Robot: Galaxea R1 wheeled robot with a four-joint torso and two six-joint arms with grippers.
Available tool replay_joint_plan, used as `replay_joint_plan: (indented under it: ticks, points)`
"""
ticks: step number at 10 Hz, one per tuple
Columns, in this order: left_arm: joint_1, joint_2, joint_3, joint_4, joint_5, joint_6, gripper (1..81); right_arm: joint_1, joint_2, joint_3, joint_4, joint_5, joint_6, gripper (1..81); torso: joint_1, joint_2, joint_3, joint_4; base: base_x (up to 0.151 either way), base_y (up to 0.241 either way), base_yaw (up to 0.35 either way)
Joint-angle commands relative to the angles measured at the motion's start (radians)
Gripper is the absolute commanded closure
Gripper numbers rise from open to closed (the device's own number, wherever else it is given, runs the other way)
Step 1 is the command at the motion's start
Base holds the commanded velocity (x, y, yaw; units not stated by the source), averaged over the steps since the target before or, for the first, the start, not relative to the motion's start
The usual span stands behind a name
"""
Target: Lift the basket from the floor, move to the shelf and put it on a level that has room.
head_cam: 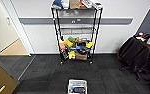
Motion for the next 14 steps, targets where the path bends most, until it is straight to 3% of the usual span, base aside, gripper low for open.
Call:
replay_joint_plan:
  ticks: [1,14]
  points:
    - [-0.040,-0.016,0.014,0.013,0.042,0.001,1.0,0.043,-0.012,0.005,-0.006,-0.050,0.002,1.0,0.000,0.000,0.000,0.000,0.103,0.000,0.000]
    - [-0.020,-0.014,0.011,0.013,0.042,0.001,1.0,0.027,-0.004,-0.022,-0.006,-0.050,0.002,1.0,0.001,0.000,0.000,0.000,0.111,0.000,0.000]
